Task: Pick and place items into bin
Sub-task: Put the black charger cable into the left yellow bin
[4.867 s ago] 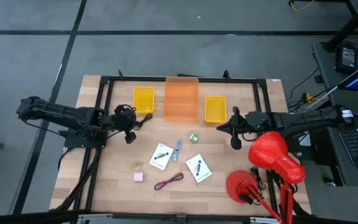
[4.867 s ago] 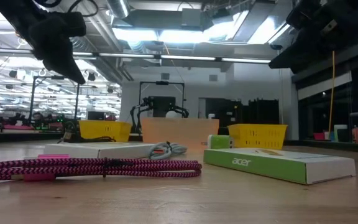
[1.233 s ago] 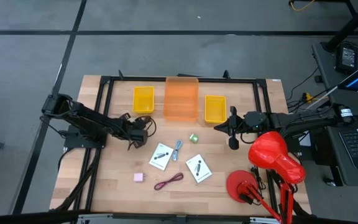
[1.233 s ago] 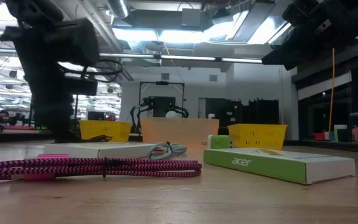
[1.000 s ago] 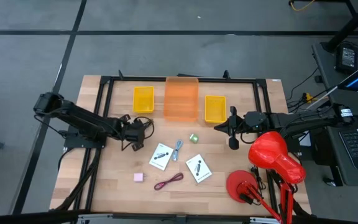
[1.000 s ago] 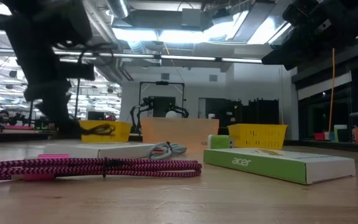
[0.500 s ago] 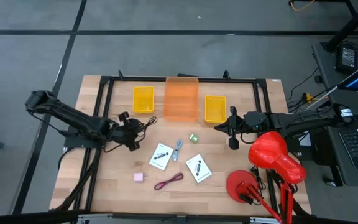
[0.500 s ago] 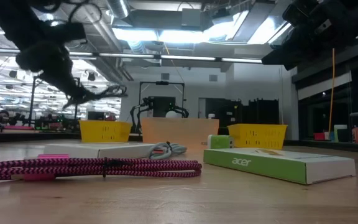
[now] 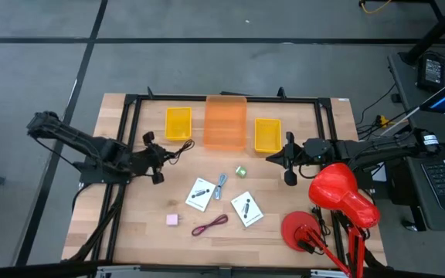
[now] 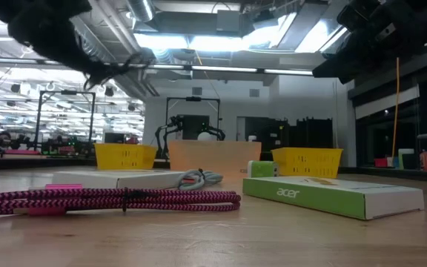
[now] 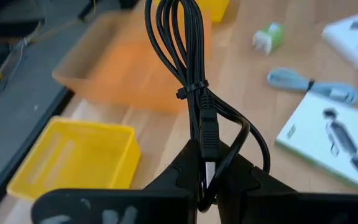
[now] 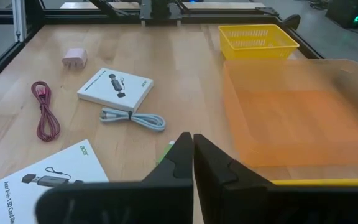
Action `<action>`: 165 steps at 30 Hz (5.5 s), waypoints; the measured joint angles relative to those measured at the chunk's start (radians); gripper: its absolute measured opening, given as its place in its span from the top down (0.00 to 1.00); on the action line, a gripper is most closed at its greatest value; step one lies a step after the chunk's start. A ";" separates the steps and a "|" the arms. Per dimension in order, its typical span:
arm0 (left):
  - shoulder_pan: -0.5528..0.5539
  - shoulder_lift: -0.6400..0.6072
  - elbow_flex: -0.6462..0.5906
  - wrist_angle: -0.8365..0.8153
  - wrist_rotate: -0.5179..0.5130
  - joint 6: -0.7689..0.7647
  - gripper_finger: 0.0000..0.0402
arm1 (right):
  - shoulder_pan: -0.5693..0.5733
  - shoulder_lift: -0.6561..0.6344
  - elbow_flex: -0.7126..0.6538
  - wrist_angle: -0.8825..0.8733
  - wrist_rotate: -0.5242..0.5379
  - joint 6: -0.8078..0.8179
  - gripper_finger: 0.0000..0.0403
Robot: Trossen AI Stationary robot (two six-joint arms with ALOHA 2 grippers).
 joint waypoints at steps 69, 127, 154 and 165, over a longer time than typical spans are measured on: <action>0.062 -0.148 -0.294 0.756 -0.439 0.247 0.95 | 0.000 0.001 0.000 0.065 -0.002 -0.129 1.00; 0.729 0.599 0.342 -0.261 0.221 -0.262 0.94 | 0.000 0.001 0.000 0.068 -0.002 -0.102 1.00; 0.729 0.731 0.342 -0.214 0.226 -0.243 0.94 | 0.000 0.000 0.000 0.065 -0.002 -0.099 1.00; 0.729 0.731 0.342 -0.211 0.220 -0.243 0.89 | 0.000 0.000 0.000 0.065 -0.002 -0.097 1.00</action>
